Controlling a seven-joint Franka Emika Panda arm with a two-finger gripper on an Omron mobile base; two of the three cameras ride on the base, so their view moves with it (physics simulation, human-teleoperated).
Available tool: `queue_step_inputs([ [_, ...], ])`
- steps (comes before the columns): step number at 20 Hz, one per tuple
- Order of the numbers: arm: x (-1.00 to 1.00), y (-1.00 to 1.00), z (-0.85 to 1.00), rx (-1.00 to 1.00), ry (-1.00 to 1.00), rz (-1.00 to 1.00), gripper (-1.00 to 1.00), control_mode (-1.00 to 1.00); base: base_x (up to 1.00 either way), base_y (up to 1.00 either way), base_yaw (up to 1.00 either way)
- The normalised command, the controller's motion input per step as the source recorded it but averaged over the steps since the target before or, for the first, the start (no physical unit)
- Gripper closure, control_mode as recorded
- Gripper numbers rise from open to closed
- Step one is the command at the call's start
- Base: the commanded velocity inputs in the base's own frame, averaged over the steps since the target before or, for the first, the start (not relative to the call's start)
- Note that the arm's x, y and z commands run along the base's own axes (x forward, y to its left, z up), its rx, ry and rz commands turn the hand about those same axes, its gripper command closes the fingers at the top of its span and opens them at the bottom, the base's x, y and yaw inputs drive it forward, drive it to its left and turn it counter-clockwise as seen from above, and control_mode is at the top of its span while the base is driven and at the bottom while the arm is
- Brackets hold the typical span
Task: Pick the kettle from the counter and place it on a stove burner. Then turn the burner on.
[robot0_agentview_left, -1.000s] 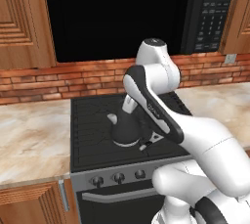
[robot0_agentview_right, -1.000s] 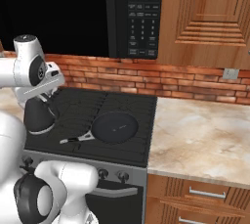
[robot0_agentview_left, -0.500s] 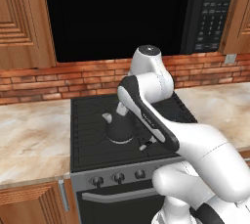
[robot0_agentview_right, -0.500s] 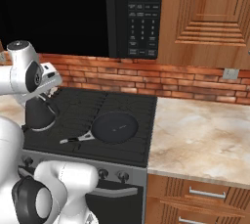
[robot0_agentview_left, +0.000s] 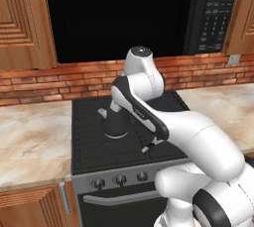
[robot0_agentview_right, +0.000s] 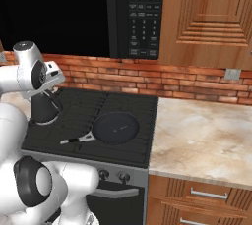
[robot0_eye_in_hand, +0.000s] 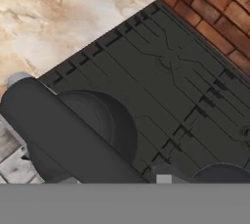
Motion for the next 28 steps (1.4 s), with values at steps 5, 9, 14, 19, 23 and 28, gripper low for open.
queue_step_inputs([
  [5, 0.27, 0.25, -0.33, 0.01, 0.04, -0.02, 1.00, -1.00, 0.00, 0.00, 0.00],
  [9, 0.01, 0.11, -0.56, 0.02, 0.03, 0.00, 1.00, -1.00, 0.00, 0.00, 0.00],
  [14, 0.03, 0.03, -0.43, 0.01, 0.00, 0.00, 1.00, -1.00, 0.00, 0.00, 0.00],
  [19, 0.15, 0.01, -0.07, -0.01, 0.00, 0.00, 1.00, -1.00, 0.00, 0.00, 0.00],
  [23, 0.26, 0.00, -0.02, 0.00, 0.00, 0.00, 1.00, -1.00, 0.00, 0.00, 0.00],
  [28, 0.32, 0.00, 0.00, 0.00, 0.00, 0.00, 1.00, -1.00, 0.00, 0.00, 0.00],
])
